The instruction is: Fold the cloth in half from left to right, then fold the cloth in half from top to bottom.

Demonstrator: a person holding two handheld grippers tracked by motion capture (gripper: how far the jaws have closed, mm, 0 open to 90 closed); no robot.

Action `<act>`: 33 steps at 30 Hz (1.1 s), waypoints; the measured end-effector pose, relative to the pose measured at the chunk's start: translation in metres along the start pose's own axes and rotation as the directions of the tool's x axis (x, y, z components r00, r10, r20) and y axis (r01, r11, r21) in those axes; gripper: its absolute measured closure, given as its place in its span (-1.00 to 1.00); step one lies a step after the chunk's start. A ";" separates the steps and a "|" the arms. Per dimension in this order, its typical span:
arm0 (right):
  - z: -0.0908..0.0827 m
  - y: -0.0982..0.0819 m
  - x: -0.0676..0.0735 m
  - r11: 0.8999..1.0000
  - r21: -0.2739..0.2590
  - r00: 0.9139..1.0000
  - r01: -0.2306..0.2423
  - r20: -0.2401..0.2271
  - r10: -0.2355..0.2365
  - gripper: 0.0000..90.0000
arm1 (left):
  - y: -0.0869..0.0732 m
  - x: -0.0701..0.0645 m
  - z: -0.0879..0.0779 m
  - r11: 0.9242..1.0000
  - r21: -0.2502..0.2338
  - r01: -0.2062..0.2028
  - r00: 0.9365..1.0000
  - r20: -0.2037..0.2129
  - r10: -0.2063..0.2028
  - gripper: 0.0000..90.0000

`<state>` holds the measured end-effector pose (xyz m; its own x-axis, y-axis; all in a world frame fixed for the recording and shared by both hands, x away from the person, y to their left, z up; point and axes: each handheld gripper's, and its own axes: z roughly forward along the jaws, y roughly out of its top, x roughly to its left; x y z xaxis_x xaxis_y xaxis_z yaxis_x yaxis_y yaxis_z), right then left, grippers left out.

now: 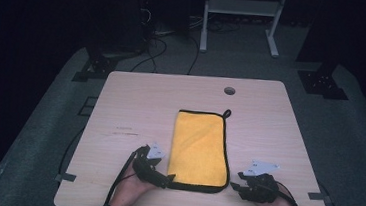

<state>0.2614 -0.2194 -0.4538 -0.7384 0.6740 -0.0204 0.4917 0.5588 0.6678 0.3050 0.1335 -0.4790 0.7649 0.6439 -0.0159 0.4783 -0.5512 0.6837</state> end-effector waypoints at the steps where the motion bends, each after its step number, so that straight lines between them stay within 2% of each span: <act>1: 0.000 0.000 0.000 1.000 0.000 1.000 0.000 0.000 0.000 0.10 | -0.002 -0.003 -0.001 1.000 0.004 -0.007 1.000 -0.005 0.007 -1.00; 2: 0.001 0.001 -0.003 1.000 -0.013 1.000 -0.004 -0.003 0.004 0.01 | -0.005 -0.006 -0.005 1.000 0.009 -0.004 1.000 -0.010 0.004 -1.00; 6: 0.003 0.005 -0.008 1.000 -0.031 1.000 0.000 0.005 0.000 -0.09 | -0.009 -0.008 -0.010 1.000 0.011 -0.003 1.000 -0.003 0.003 -1.00; 7: 0.005 0.010 -0.014 0.999 -0.051 1.000 -0.010 0.000 0.010 -0.16 | -0.009 -0.008 -0.010 1.000 0.004 0.000 1.000 -0.002 0.000 -1.00; 9: 0.005 0.012 -0.017 0.998 -0.059 1.000 -0.019 -0.002 0.018 -0.19 | -0.007 -0.006 -0.012 1.000 -0.001 -0.002 1.000 -0.004 0.002 -1.00; 10: 0.008 0.017 -0.024 0.996 -0.082 0.999 -0.047 -0.019 0.045 -0.25 | -0.006 -0.005 -0.012 1.000 -0.007 -0.004 1.000 -0.003 0.004 -1.00; 15: 0.015 0.027 -0.037 0.992 -0.107 0.997 -0.067 -0.032 0.064 -0.35 | 0.002 0.004 -0.008 1.000 -0.009 0.006 1.000 0.022 -0.006 -1.00; 20: 0.027 0.045 -0.056 0.990 -0.113 0.996 -0.087 -0.028 0.085 -0.41 | 0.025 0.023 -0.006 0.999 -0.041 0.022 0.999 0.043 -0.021 -1.00; 24: 0.032 0.054 -0.064 0.989 -0.121 0.996 -0.083 -0.026 0.080 -0.42 | 0.038 0.034 -0.004 0.997 -0.067 0.025 0.999 0.035 -0.023 -1.00; 25: 0.034 0.059 -0.069 0.987 -0.131 0.996 -0.089 -0.032 0.086 -0.42 | 0.045 0.040 -0.003 0.996 -0.082 0.023 0.999 0.034 -0.020 -0.93; 26: 0.035 0.061 -0.072 0.987 -0.130 0.995 -0.093 -0.033 0.090 -0.43 | 0.045 0.040 -0.003 0.996 -0.082 0.023 0.999 0.034 -0.020 -0.91; 29: 0.039 0.069 -0.082 0.982 -0.152 0.993 -0.113 -0.047 0.107 -0.44 | 0.060 0.055 0.001 0.996 -0.091 0.020 1.000 0.022 -0.018 -0.88; 31: 0.041 0.072 -0.085 0.982 -0.150 0.994 -0.110 -0.043 0.105 -0.44 | 0.064 0.058 0.002 0.995 -0.095 0.021 1.000 0.014 -0.020 -0.88; 32: 0.044 0.078 -0.090 0.979 -0.167 0.993 -0.116 -0.041 0.111 -0.44 | 0.071 0.065 0.006 0.995 -0.101 0.019 1.000 0.011 -0.018 -0.84; 33: 0.045 0.081 -0.093 0.978 -0.170 0.992 -0.121 -0.043 0.115 -0.44 | 0.071 0.065 0.006 0.995 -0.101 0.019 1.000 0.011 -0.018 -0.83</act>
<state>0.3905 -0.2150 -0.4315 -0.6961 0.7124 0.0891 0.4919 0.3828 0.7820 0.3911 0.1332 -0.4358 0.7609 0.6479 -0.0361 0.4466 -0.4825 0.7535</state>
